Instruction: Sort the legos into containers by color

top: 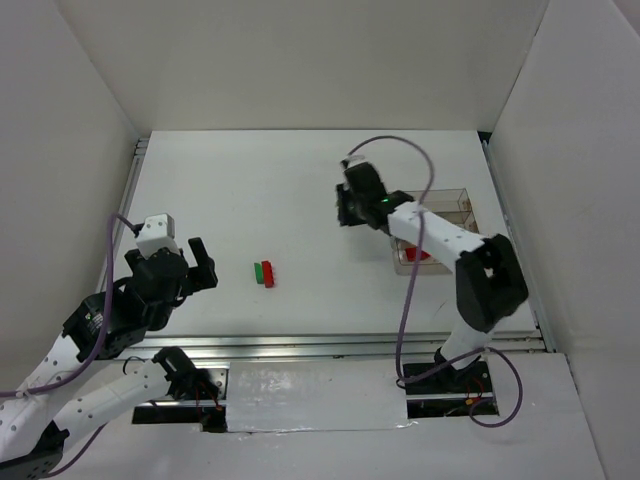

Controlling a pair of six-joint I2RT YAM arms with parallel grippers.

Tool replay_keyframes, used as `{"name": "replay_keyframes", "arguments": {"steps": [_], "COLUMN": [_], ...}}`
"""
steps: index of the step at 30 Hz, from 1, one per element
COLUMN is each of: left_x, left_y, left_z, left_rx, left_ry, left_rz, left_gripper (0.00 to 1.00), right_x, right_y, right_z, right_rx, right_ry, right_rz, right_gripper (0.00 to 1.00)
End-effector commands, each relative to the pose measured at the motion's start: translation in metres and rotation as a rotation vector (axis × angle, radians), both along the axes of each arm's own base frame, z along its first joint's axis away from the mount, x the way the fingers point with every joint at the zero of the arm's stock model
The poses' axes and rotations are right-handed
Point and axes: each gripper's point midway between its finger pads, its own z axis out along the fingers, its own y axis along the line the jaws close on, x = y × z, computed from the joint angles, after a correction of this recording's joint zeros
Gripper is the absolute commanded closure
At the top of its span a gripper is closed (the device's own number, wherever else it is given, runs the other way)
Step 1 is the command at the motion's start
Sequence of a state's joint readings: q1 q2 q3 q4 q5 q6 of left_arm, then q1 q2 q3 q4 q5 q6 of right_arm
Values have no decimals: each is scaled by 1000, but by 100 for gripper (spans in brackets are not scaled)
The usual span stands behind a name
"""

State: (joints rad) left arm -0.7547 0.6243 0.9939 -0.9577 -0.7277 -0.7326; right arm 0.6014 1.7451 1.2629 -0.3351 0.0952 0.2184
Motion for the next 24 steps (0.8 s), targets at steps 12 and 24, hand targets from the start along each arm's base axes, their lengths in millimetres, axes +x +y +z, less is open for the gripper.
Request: {"name": "replay_keyframes", "arguments": {"steps": [12, 24], "left_x": [4, 6], "left_y": [-5, -9], "left_z": [4, 1], "left_rx": [-10, 7], "left_ry": [-28, -9], "left_rz": [-26, -40], "left_gripper": [0, 1], "right_x": [64, 86], "right_y": [-247, -293], "right_z": [30, 10], "right_rx": [181, 174], "right_ry": [-23, 11], "right_rz": [-882, -996], "right_gripper": [100, 48]}}
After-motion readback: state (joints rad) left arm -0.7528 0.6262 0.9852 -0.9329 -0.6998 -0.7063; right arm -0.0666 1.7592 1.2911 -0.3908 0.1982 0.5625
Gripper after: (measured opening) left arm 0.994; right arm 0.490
